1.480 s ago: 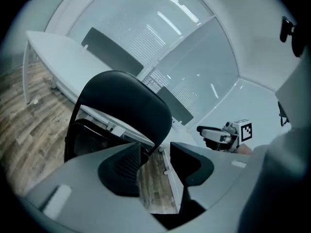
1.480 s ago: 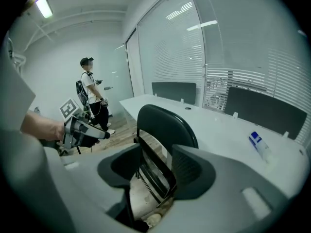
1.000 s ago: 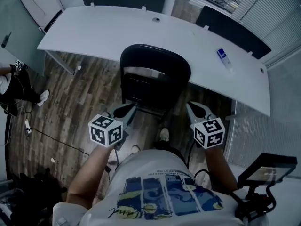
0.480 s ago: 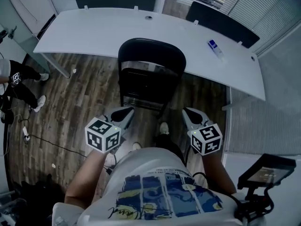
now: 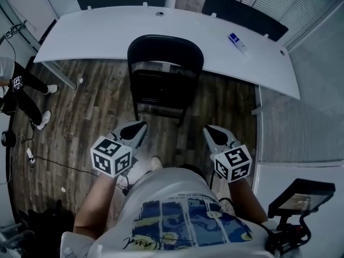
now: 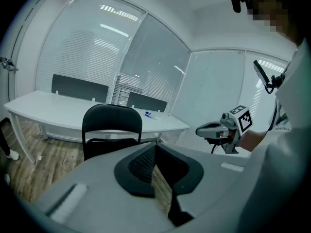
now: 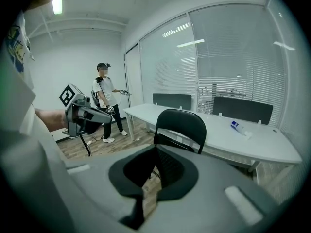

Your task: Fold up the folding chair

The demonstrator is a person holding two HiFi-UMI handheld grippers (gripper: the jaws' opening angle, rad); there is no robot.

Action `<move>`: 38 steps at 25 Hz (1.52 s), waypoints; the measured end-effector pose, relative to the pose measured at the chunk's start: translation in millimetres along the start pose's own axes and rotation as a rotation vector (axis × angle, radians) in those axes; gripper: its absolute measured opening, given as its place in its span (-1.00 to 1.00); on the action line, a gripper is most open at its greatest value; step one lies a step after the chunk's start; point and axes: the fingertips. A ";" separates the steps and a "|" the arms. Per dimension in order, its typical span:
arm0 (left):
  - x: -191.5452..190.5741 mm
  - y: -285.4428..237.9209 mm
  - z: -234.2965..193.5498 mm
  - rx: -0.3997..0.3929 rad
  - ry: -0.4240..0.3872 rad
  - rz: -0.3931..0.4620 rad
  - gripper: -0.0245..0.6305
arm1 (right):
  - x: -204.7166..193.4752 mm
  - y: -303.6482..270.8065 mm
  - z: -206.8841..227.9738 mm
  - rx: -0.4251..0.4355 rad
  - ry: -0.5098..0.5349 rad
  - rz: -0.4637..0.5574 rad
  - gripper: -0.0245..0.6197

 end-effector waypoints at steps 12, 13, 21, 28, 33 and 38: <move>-38.1 11.4 85.6 0.010 -0.037 0.007 -0.91 | -48.6 95.4 -25.2 -0.014 -0.004 0.027 -0.91; -43.8 14.0 92.7 0.014 -0.035 0.012 -0.91 | -55.2 103.3 -28.1 -0.014 -0.011 0.029 -0.91; -76.6 45.7 118.8 0.063 -0.006 0.008 -0.91 | -76.3 128.4 -53.8 0.044 -0.033 0.041 -0.91; -86.5 46.3 122.6 0.030 -0.017 -0.012 -0.91 | -72.3 132.5 -60.3 0.018 0.012 0.042 -0.91; -73.6 80.1 126.5 -0.048 -0.042 0.024 -0.91 | -55.1 148.3 -94.7 -0.056 0.000 0.054 -0.91; -78.8 149.6 102.5 -0.086 -0.040 0.026 -0.91 | -27.5 148.1 -167.2 -0.081 0.029 0.043 -0.91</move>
Point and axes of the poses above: the fingertips, and each gripper's own axes: y backward along the fingers, z to its right, x out of its top, and after that the axes turned 11 degrees about y, right-handed
